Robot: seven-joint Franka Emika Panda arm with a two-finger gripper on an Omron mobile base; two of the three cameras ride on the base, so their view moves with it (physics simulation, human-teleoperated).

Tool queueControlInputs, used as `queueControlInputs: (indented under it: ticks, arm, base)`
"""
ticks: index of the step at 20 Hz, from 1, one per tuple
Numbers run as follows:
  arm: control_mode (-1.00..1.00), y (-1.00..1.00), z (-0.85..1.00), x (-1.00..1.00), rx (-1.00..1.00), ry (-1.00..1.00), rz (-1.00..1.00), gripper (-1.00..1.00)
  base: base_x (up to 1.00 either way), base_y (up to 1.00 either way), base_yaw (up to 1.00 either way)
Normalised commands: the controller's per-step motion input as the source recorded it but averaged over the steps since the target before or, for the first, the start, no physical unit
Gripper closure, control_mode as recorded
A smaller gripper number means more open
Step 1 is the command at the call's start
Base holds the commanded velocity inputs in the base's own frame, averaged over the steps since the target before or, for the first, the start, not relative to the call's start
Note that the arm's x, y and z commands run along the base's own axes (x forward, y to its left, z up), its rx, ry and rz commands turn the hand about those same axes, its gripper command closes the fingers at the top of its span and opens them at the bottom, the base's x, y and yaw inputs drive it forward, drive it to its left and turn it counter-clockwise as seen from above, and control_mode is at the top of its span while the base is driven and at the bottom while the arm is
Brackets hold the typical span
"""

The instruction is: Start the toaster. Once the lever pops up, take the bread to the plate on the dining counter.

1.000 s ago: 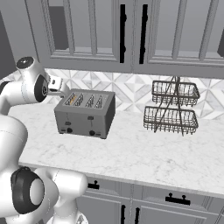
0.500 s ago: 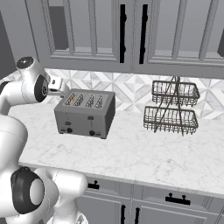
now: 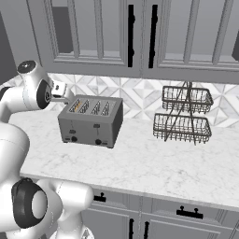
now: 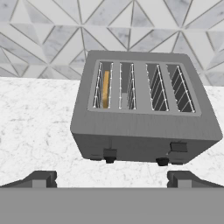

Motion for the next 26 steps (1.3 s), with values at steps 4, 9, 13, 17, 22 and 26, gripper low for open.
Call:
queueControlInputs:
  ticks: [4,9,13,17,22,26]
  arm:
    - [-1.0,0.0,0.0,0.0,0.0,0.0,0.0,-1.0]
    - [-1.0,0.0,0.0,0.0,0.0,0.0,0.0,-1.0]
    - [-1.0,0.0,0.0,0.0,0.0,0.0,0.0,-1.0]
    - [-1.0,0.0,0.0,0.0,0.0,0.0,0.0,-1.0]
    - [-1.0,0.0,0.0,0.0,0.0,0.0,0.0,-1.0]
    - [-1.0,0.0,0.0,0.0,0.0,0.0,0.0,-1.0]
  base:
    - [0.0,0.0,0.0]
    - [0.0,0.0,0.0]
    - [0.0,0.0,0.0]
    - [0.0,0.0,0.0]
    - [0.0,0.0,0.0]
    - [0.0,0.0,0.0]
